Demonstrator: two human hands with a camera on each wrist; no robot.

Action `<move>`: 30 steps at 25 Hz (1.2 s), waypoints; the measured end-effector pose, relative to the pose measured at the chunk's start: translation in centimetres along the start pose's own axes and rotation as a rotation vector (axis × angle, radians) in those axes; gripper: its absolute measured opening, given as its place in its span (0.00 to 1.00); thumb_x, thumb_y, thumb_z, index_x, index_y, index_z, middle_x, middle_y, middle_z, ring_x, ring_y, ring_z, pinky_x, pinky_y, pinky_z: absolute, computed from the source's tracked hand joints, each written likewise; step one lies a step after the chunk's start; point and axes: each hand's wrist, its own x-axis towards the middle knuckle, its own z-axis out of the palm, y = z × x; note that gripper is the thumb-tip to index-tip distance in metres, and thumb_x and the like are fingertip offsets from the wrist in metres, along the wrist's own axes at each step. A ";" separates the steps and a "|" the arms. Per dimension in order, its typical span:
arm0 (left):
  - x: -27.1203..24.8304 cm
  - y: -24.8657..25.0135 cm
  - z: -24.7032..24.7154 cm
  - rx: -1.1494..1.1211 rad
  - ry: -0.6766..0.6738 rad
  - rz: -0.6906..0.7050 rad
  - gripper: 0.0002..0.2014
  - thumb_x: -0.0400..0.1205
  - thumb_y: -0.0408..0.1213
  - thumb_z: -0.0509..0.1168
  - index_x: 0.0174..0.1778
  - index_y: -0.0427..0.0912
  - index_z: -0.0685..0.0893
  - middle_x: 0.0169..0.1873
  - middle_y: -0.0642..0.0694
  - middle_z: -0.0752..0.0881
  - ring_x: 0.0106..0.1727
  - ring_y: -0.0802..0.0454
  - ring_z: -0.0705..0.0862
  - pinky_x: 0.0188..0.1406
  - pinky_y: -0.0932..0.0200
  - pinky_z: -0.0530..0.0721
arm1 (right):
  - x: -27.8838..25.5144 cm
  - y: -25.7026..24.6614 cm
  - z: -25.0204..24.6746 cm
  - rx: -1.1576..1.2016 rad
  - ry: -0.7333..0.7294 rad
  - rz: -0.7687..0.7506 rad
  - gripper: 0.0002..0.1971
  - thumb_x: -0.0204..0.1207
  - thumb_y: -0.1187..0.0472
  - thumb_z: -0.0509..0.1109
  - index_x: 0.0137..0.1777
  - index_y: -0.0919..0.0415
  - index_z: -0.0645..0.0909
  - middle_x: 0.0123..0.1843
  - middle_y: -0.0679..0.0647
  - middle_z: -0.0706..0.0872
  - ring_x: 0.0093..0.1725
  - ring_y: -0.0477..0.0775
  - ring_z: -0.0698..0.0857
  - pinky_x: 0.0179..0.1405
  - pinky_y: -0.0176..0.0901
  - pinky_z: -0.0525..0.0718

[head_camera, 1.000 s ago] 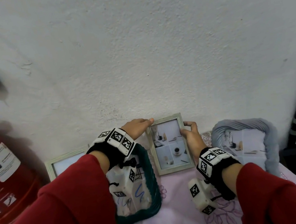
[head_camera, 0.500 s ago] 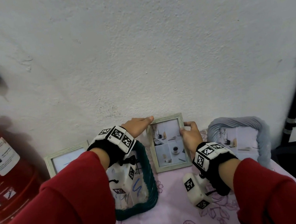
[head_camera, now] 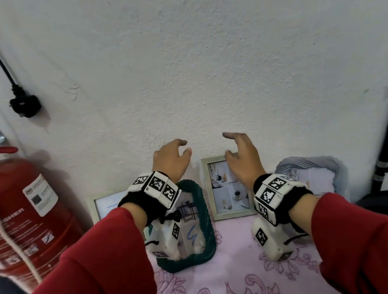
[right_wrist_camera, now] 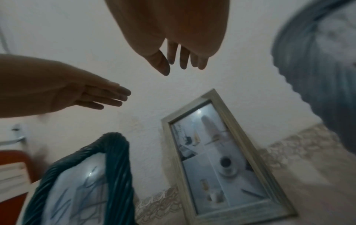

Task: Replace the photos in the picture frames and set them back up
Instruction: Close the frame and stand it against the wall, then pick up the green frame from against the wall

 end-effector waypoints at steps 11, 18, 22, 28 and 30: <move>-8.6 -10.0 0.3 -0.423 0.206 -0.364 0.23 0.81 0.36 0.65 0.71 0.36 0.70 0.65 0.34 0.78 0.66 0.40 0.77 0.66 0.51 0.75 | -7.1 -0.1 4.2 0.161 -0.203 0.395 0.20 0.78 0.66 0.66 0.70 0.64 0.71 0.63 0.62 0.81 0.56 0.56 0.82 0.52 0.40 0.80; -11.6 -11.9 4.5 -0.590 0.108 -0.518 0.23 0.81 0.29 0.64 0.71 0.32 0.67 0.62 0.27 0.81 0.62 0.36 0.82 0.65 0.43 0.79 | -10.4 0.6 6.0 0.236 -0.318 0.519 0.20 0.77 0.72 0.67 0.69 0.68 0.71 0.61 0.69 0.82 0.61 0.66 0.83 0.63 0.54 0.82; -12.9 -10.6 3.7 -0.663 0.137 -0.489 0.20 0.82 0.28 0.62 0.69 0.34 0.67 0.59 0.27 0.81 0.60 0.34 0.82 0.63 0.37 0.80 | -11.0 0.0 4.4 0.326 -0.279 0.531 0.14 0.77 0.72 0.67 0.62 0.67 0.76 0.57 0.69 0.83 0.57 0.68 0.84 0.60 0.63 0.83; -16.9 -6.5 1.5 -0.815 0.193 -0.349 0.19 0.83 0.27 0.60 0.70 0.35 0.68 0.47 0.37 0.81 0.41 0.46 0.82 0.49 0.47 0.82 | -13.5 -3.5 -0.1 0.648 -0.321 0.523 0.08 0.79 0.71 0.64 0.46 0.57 0.75 0.45 0.55 0.85 0.42 0.52 0.83 0.43 0.43 0.80; -18.6 -5.2 0.7 -0.876 0.168 -0.319 0.18 0.83 0.28 0.60 0.69 0.38 0.68 0.46 0.40 0.80 0.38 0.51 0.82 0.44 0.49 0.84 | -14.9 -4.7 -1.9 0.784 -0.339 0.528 0.08 0.80 0.71 0.61 0.48 0.57 0.76 0.47 0.56 0.84 0.44 0.52 0.81 0.45 0.42 0.77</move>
